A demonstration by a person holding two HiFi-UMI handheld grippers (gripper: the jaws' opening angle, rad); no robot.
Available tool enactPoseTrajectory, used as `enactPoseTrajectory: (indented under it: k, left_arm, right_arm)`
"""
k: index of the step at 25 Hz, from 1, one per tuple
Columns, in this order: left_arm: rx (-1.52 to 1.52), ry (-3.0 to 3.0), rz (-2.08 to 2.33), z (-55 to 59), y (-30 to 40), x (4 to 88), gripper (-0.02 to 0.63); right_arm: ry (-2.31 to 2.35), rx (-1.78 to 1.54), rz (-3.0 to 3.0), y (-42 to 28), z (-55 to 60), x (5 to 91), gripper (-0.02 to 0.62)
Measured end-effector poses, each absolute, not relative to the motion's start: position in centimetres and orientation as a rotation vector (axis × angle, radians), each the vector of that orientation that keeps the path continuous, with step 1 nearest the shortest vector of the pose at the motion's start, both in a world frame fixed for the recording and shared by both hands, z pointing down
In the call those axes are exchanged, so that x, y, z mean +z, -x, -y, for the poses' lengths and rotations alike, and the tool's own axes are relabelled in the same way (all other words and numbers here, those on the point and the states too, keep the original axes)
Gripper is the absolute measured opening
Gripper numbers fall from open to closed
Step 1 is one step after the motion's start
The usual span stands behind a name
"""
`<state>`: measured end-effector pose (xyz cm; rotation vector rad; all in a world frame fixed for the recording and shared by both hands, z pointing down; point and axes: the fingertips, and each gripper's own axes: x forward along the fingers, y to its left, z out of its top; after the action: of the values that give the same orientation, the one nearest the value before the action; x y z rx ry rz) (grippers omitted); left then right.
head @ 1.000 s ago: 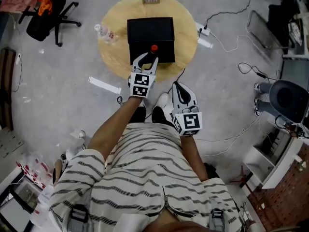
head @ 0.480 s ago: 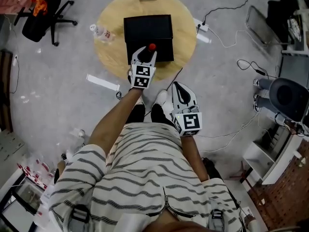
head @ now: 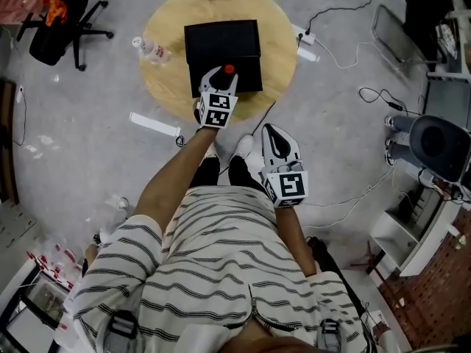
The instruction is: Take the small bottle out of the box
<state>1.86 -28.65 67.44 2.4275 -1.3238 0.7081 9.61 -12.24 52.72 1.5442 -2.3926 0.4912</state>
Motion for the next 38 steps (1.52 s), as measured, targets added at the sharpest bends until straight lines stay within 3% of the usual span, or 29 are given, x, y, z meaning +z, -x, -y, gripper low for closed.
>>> enactPoseTrajectory:
  k: [20, 38]
  left_arm:
    - [0.741, -2.426, 1.316, 29.8, -2.5, 68.5, 0.152]
    - [0.659, -2.487, 1.299, 27.6, -3.1, 63.5, 0.152]
  right_arm:
    - [-1.569, 0.488, 2.363, -10.2, 11.4, 52.7, 0.011]
    - [-1.608, 0.464, 2.397, -9.5, 11.1, 51.0, 0.011]
